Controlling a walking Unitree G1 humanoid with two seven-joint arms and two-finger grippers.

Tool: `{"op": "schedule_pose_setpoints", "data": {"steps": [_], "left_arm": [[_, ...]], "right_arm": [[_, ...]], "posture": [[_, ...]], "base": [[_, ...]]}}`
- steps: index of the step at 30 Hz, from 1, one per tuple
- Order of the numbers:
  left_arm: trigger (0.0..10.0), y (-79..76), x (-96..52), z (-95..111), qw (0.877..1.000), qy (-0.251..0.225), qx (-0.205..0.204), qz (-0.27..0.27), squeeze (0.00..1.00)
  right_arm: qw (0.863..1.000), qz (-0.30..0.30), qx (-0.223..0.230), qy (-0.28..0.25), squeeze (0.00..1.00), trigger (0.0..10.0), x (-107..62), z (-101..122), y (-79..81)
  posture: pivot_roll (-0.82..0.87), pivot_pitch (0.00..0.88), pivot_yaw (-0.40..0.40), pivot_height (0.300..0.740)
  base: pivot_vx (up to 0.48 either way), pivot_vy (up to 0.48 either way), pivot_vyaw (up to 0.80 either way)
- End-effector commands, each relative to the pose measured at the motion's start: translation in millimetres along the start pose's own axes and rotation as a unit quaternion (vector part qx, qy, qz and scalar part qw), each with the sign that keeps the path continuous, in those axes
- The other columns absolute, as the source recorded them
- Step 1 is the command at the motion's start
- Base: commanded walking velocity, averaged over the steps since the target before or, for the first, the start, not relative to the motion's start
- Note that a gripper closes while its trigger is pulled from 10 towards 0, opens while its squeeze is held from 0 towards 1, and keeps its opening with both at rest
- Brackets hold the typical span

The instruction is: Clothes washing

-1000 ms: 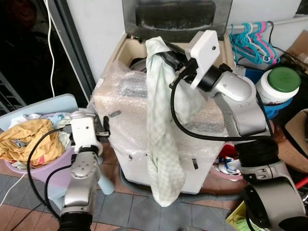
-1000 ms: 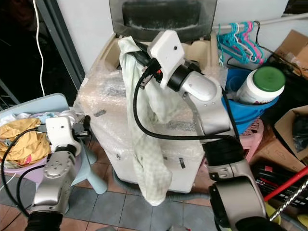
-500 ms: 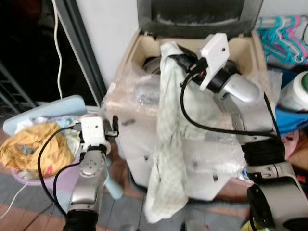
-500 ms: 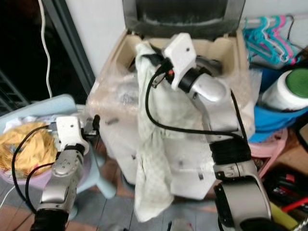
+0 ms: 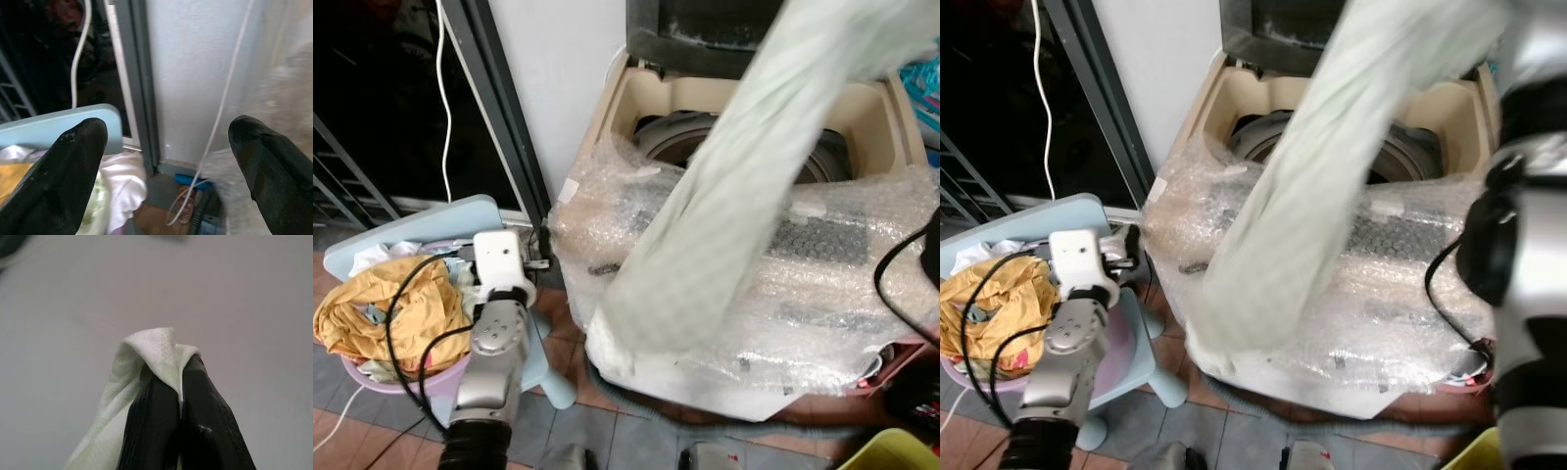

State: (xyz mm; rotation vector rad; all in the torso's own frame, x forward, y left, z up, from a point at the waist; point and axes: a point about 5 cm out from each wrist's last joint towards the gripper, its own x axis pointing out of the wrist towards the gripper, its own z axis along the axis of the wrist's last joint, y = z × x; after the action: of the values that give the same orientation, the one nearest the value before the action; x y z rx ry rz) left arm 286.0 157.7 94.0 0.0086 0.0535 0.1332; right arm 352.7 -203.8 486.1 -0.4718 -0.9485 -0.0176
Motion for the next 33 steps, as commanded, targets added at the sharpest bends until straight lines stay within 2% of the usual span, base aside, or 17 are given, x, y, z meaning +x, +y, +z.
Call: {"op": "schedule_pose_setpoints", "data": {"steps": [1, 4, 6, 7, 8, 9, 10, 12, 13, 21, 22, 23, 24, 25, 26, 30, 33], "left_arm": [[10.0, 5.4, -1.6, -2.5, 1.0, 0.005, 0.006, 0.016, 0.0], [10.0, 6.0, -2.4, -3.3, 1.0, 0.009, 0.005, 0.02, 0.0], [10.0, 6.1, -2.7, -3.3, 1.0, 0.01, 0.005, 0.02, 0.0], [10.0, 6.1, -2.7, -3.3, 1.0, 0.01, 0.005, 0.02, 0.0], [10.0, 6.5, -3.0, -3.0, 1.0, 0.01, 0.005, 0.02, 0.0], [10.0, 6.5, -3.0, -3.0, 1.0, 0.01, 0.005, 0.02, 0.0], [10.0, 6.5, -2.9, -3.2, 1.0, 0.011, 0.005, 0.018, 0.0], [10.0, 6.0, -2.6, -3.6, 1.0, 0.013, 0.005, 0.015, 0.0], [10.0, 3.9, -1.7, -3.9, 1.0, 0.014, 0.007, 0.006, 0.0], [10.0, 2.6, -1.2, -4.0, 1.0, 0.017, 0.006, 0.0, 0.0], [10.0, 2.6, -1.3, -4.3, 1.0, 0.018, 0.006, -0.001, 0.0], [10.0, 2.6, -1.3, -4.3, 1.0, 0.019, 0.006, -0.001, 0.0], [10.0, 2.6, -1.5, -4.6, 1.0, 0.019, 0.006, -0.001, 0.0], [10.0, 2.6, -1.8, -4.8, 1.0, 0.02, 0.006, -0.001, 0.0], [10.0, 2.7, -2.0, -5.1, 1.0, 0.021, 0.006, -0.001, 0.0], [10.0, 5.0, -3.9, -6.6, 1.0, 0.024, 0.006, 0.002, 0.0], [10.0, 6.5, -5.0, -7.0, 1.0, 0.026, 0.007, 0.002, 0.0]], "right_arm": [[0.999, 0.036, -0.01, -0.01, 0.0, 10.0, -0.7, -0.8, 19.5], [0.992, 0.117, -0.011, 0.046, 0.0, 10.0, -28.9, -40.1, 55.3], [0.977, 0.183, 0.022, 0.108, 0.0, 10.0, -62.1, -74.7, 85.5], [0.977, 0.183, 0.022, 0.108, 0.0, 10.0, -62.1, -74.7, 85.5], [0.957, 0.238, 0.05, 0.156, 0.0, 10.0, -97.9, -100.5, 112.7], [0.957, 0.238, 0.05, 0.156, 0.0, 10.0, -97.9, -100.5, 112.7], [0.941, 0.272, 0.08, 0.186, 0.0, 10.0, -123.0, -113.2, 129.5], [0.934, 0.282, 0.094, 0.198, 0.0, 10.0, -132.7, -116.8, 134.6], [0.918, 0.304, 0.119, 0.226, 0.0, 10.0, -152.9, -121.9, 141.8], [0.898, 0.298, 0.154, 0.283, 0.0, 10.0, -174.8, -132.2, 136.6], [0.883, 0.316, 0.143, 0.317, 0.0, 10.0, -185.9, -138.4, 137.8], [0.879, 0.32, 0.14, 0.325, 0.0, 10.0, -188.8, -138.9, 137.9], [0.872, 0.322, 0.143, 0.34, 0.51, 10.0, -194.1, -140.7, 137.7], [0.864, 0.324, 0.149, 0.355, 0.51, 10.0, -199.9, -142.4, 137.4], [0.866, 0.319, 0.145, 0.356, 1.0, 10.0, -203.0, -142.7, 136.3], [0.905, 0.271, 0.14, 0.297, 1.0, 10.0, -210.5, -124.3, 127.7], [0.912, 0.253, 0.17, 0.274, 1.0, 10.0, -214.5, -110.9, 122.6]], "posture": [[-0.07, 0.0, 0.051, 0.74], [-0.06, 0.002, 0.051, 0.74], [-0.06, 0.008, 0.056, 0.74], [-0.06, 0.008, 0.056, 0.74], [-0.06, 0.014, 0.063, 0.74], [-0.06, 0.014, 0.063, 0.74], [-0.06, 0.016, 0.066, 0.74], [-0.06, 0.016, 0.066, 0.74], [-0.07, 0.018, 0.071, 0.74], [-0.07, 0.019, 0.073, 0.74], [-0.07, 0.018, 0.071, 0.74], [-0.07, 0.018, 0.071, 0.74], [-0.07, 0.019, 0.07, 0.74], [-0.07, 0.019, 0.07, 0.74], [-0.07, 0.02, 0.069, 0.74], [-0.07, 0.02, 0.07, 0.74], [-0.07, 0.021, 0.076, 0.74]], "base": [[0.0, 0.0, 0.0], [0.0, 0.0, 0.0], [0.0, 0.0, 0.0], [0.0, 0.0, 0.0], [0.0, 0.0, 0.0], [0.0, 0.0, 0.0], [0.0, 0.0, 0.0], [0.0, 0.0, 0.0], [0.0, 0.0, 0.0], [0.0, 0.0, 0.0], [0.0, 0.0, 0.0], [0.0, 0.0, 0.0], [0.0, 0.0, 0.0], [0.0, 0.0, 0.0], [0.0, 0.0, 0.0], [0.0, 0.0, 0.0], [0.0, 0.0, 0.0]]}}
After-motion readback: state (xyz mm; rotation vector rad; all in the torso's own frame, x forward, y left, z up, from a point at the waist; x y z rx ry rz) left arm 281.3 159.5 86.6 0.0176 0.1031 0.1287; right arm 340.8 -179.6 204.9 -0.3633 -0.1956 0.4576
